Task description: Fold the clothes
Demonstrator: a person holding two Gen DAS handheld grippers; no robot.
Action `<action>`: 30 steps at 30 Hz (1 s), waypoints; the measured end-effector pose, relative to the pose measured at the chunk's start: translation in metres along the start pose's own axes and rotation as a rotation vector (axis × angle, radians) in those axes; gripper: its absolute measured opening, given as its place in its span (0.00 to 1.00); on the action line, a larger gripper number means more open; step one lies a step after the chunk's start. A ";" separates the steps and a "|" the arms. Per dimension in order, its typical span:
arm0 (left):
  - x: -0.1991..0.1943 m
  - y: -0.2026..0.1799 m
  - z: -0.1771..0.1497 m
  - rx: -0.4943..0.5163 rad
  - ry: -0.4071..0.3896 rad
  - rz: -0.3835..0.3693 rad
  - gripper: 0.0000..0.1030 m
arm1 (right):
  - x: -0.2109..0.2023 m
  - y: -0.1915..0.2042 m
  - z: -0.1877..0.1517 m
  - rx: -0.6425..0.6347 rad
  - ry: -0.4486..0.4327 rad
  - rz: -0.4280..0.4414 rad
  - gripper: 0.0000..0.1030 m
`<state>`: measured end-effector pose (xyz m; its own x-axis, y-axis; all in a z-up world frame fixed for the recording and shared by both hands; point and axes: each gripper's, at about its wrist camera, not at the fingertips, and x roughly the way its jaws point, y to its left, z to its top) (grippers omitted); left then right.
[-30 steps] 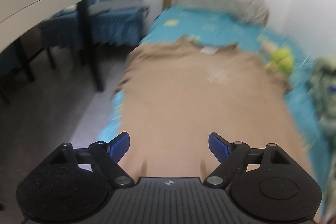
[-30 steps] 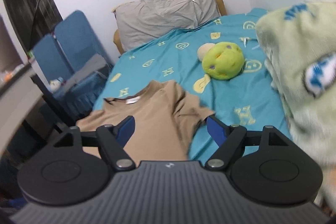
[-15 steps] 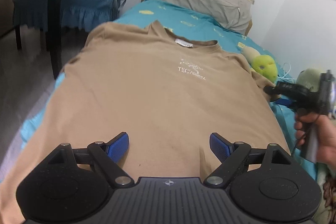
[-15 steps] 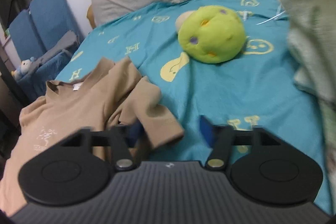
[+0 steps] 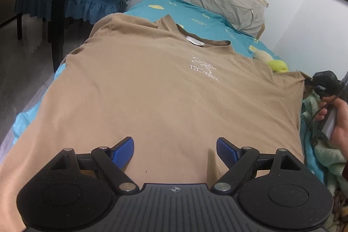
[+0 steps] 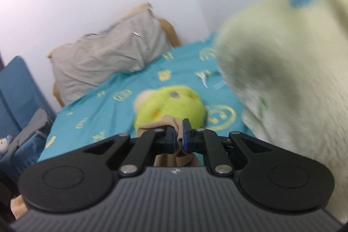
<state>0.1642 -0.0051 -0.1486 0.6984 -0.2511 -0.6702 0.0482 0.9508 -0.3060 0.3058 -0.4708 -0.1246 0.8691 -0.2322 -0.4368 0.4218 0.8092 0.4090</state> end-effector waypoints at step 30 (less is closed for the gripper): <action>-0.005 0.007 -0.005 -0.034 -0.011 0.006 0.82 | -0.013 0.004 -0.061 0.019 0.246 0.041 0.14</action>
<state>0.1580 0.0023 -0.1508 0.7063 -0.2432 -0.6649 0.0201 0.9457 -0.3246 0.2807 -0.4317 -0.1663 0.7973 -0.0589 -0.6007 0.3944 0.8042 0.4447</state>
